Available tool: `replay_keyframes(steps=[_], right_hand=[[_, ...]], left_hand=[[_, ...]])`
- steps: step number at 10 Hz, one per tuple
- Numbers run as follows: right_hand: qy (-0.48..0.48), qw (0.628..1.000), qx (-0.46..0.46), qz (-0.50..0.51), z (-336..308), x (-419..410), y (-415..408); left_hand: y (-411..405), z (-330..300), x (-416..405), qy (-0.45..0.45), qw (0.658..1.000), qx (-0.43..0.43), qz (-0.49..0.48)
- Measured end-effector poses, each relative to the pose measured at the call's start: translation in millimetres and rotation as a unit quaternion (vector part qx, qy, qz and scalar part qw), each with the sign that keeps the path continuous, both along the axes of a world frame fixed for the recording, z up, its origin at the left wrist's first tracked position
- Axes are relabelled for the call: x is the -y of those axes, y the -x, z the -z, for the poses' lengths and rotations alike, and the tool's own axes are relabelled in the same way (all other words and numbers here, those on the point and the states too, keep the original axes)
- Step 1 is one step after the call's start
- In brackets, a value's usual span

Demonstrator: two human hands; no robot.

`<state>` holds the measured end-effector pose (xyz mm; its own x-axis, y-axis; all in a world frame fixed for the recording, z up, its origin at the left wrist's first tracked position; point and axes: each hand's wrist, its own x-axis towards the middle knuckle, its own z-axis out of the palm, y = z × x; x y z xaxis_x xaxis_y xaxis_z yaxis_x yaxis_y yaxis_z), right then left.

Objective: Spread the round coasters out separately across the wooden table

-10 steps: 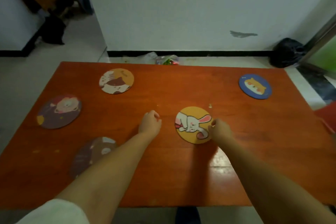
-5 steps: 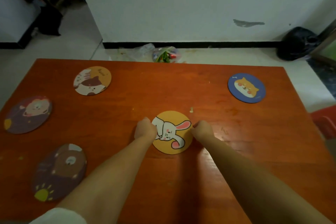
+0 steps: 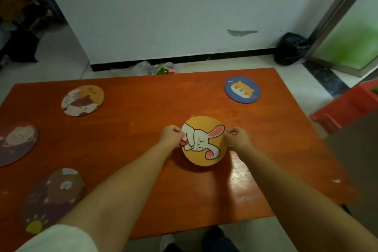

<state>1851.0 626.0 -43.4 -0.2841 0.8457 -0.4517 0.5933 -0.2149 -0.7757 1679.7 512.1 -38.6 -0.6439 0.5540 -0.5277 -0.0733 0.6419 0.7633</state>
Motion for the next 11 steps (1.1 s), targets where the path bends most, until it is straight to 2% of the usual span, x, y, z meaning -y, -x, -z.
replay_keyframes(steps=[2,4,6,8,9,10,11], right_hand=[[-0.028,0.998,0.049,0.006,-1,-42,-89],[-0.025,0.995,0.085,-0.038,21,-78,-172],[-0.065,0.983,0.134,-0.110,39,-88,-205],[-0.112,0.959,0.197,-0.170,50,-84,-203],[-0.125,0.954,0.210,-0.174,50,-85,-205],[-0.111,0.950,0.224,-0.186,43,-84,-206],[-0.105,0.958,0.200,-0.175,37,-81,-213]], left_hand=[[-81,3,-38,0.026,0.995,0.076,0.059],[-165,29,-72,0.089,0.988,0.072,0.102],[-206,46,-79,0.139,0.979,-0.087,0.123],[-212,49,-80,0.228,0.928,-0.214,0.200],[-211,49,-81,0.240,0.918,-0.234,0.213],[-205,41,-76,0.232,0.923,-0.206,0.229],[-206,37,-54,0.183,0.936,-0.149,0.263]])
